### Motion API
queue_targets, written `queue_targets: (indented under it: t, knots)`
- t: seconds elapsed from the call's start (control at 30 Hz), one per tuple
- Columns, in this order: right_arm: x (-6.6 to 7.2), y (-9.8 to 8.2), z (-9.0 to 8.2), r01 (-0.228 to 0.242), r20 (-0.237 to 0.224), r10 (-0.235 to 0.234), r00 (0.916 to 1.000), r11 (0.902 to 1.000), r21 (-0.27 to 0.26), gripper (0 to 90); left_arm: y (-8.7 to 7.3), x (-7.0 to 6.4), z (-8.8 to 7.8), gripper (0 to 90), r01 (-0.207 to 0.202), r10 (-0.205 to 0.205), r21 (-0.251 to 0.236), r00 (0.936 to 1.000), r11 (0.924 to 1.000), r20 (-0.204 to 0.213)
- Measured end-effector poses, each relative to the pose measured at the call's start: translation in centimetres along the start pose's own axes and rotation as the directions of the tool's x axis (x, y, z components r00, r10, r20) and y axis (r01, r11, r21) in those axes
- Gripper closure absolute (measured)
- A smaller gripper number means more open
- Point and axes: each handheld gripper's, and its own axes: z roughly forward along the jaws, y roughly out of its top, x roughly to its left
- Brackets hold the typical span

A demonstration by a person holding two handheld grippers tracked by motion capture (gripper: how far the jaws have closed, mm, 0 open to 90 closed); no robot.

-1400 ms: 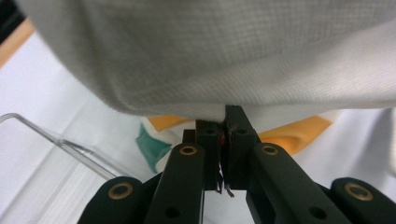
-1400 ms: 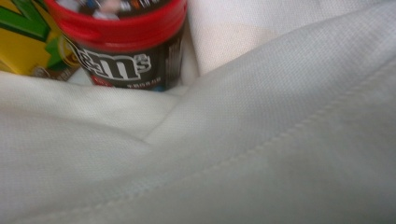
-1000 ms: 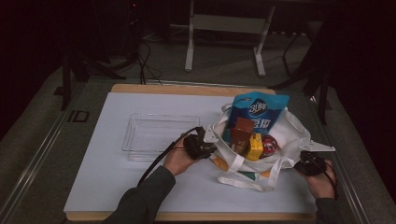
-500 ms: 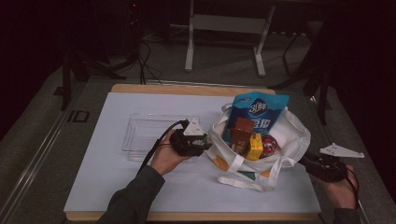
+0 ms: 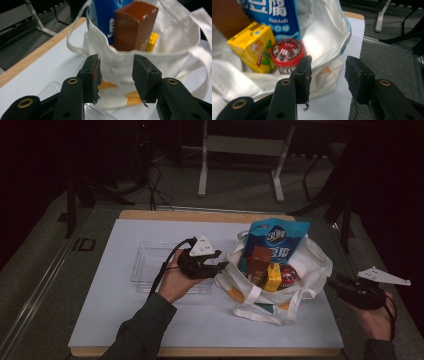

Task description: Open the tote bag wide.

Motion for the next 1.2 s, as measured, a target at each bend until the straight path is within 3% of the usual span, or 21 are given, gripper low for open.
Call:
queue_targets:
  t: [0.17, 0.33, 0.47, 0.63, 0.93, 1.03, 1.1, 1.2]
  knots:
    - [-0.4, 0.6, 0.8, -0.027, -0.003, 0.027, 0.9996, 0.9996, -0.006, 55.5, 1.0, 0.1, 0.6, 56.6, 0.017, -0.017, -0.010, 0.9998, 0.9998, -0.005]
    - [-0.6, 0.9, 1.5, -0.057, -0.014, 0.056, 0.9983, 0.9982, -0.017, 56.1, 1.5, 0.2, 2.5, 60.2, 0.044, -0.044, 0.029, 0.9990, 0.9986, 0.001]
    - [-0.6, 0.9, 1.9, -0.078, -0.025, 0.077, 0.9967, 0.9968, -0.020, 56.4, 1.3, 0.2, 3.4, 66.1, 0.051, -0.050, 0.056, 0.9986, 0.9971, -0.019]
    - [-0.5, 0.7, 2.4, -0.085, -0.026, 0.085, 0.9960, 0.9964, -0.004, 58.7, 0.9, 0.3, 4.1, 71.1, 0.050, -0.048, 0.087, 0.9986, 0.9950, -0.022]
    - [-0.8, 1.2, 2.5, -0.137, -0.029, 0.136, 0.9902, 0.9897, -0.040, 49.8, 0.4, 0.4, 4.2, 72.2, 0.051, -0.049, 0.100, 0.9985, 0.9937, -0.025]
    - [-0.5, 1.3, 2.9, -0.134, -0.016, 0.134, 0.9909, 0.9907, -0.023, 49.2, 0.3, 0.4, 4.3, 72.5, 0.045, -0.042, 0.108, 0.9987, 0.9931, -0.029]
    - [-0.3, 1.2, 3.5, -0.121, 0.006, 0.121, 0.9926, 0.9926, 0.002, 55.8, 0.2, 0.3, 4.5, 72.8, 0.047, -0.043, 0.111, 0.9986, 0.9927, -0.030]
    - [-0.1, 0.8, 4.3, -0.102, 0.002, 0.102, 0.9947, 0.9944, 0.024, 70.7, -0.3, 0.3, 5.0, 73.1, 0.052, -0.049, 0.123, 0.9984, 0.9910, -0.029]
